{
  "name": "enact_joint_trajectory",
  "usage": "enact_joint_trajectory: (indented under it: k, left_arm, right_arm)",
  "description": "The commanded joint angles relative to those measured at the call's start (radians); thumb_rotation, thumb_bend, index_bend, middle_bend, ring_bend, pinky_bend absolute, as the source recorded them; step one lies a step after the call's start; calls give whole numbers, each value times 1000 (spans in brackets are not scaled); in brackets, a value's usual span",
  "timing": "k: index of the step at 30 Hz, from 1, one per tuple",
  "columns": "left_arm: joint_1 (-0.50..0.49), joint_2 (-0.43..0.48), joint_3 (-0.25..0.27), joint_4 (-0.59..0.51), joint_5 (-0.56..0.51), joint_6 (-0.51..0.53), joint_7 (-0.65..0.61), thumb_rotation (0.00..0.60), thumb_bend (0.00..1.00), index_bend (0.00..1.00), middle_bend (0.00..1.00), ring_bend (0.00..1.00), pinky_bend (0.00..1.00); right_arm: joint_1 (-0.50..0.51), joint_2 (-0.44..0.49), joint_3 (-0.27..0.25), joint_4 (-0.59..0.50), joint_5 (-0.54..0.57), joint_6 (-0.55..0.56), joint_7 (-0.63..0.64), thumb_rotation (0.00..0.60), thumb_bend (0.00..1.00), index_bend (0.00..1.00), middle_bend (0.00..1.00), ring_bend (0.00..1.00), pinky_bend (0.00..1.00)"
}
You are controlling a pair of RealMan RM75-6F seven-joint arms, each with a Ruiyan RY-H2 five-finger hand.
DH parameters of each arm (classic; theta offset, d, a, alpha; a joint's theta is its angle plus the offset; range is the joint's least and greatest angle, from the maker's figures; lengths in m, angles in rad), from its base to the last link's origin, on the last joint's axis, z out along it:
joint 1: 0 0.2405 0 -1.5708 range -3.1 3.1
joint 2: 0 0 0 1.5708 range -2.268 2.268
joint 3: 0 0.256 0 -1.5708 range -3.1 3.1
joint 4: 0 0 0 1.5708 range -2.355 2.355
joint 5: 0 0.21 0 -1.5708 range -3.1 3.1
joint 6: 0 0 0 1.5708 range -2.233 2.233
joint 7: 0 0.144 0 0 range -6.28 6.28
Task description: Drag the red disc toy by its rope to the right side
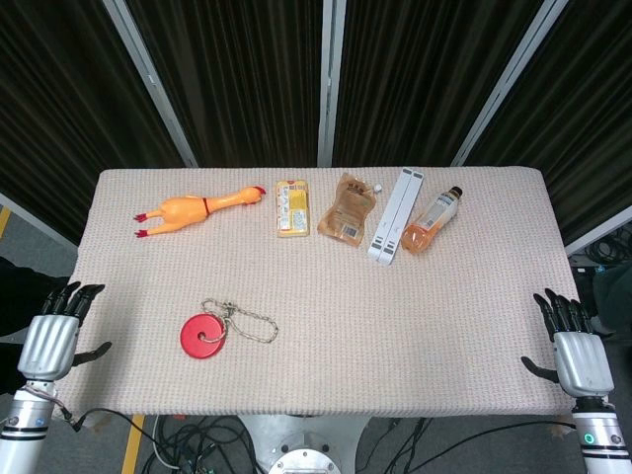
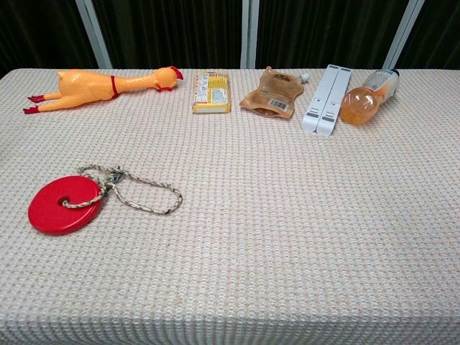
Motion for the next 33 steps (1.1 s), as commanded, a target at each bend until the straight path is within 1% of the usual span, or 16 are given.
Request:
enact_joint_trajectory:
  k: [1,13,20,24,27,33]
  left_arm:
    - [-1,-1,0,0,1,0,1,600,21,163,172,97,144]
    - [-4,2,-2,-1,-4,-8,-2,600,21,163,172,96,144]
    - [-2,0,2,1,-2,-7,-5,600,21,163,172,96,144]
    - [-1,-3,1,7,-4,-6,-10,600,21,163,172,97,144]
    - [-1,0,-1,7,-5,-2,-10,600,22,163,173,97,145]
    - [4,1,-2,11,-15,-3,-12,600,22,163,173,97,144]
  right_arm:
    - [0,-1,0,0,-1,0,-1,600,35,0,0,0,0]
    - [17,7,-5,-16,-20,-16,-15,600,35,0,0,0,0]
    - [108,26,-6,-89,-115,-75,-93,600,34,0,0,0,0]
    - [190,47,-2,-152,-158,-168,-146,600,35,0,0,0,0]
    - [266,59,13,-208,-176,-256,-181,600,32,0,0,0,0]
    - [440,65,67,-322,-150,-479,-245,600,35,0,0,0,0]
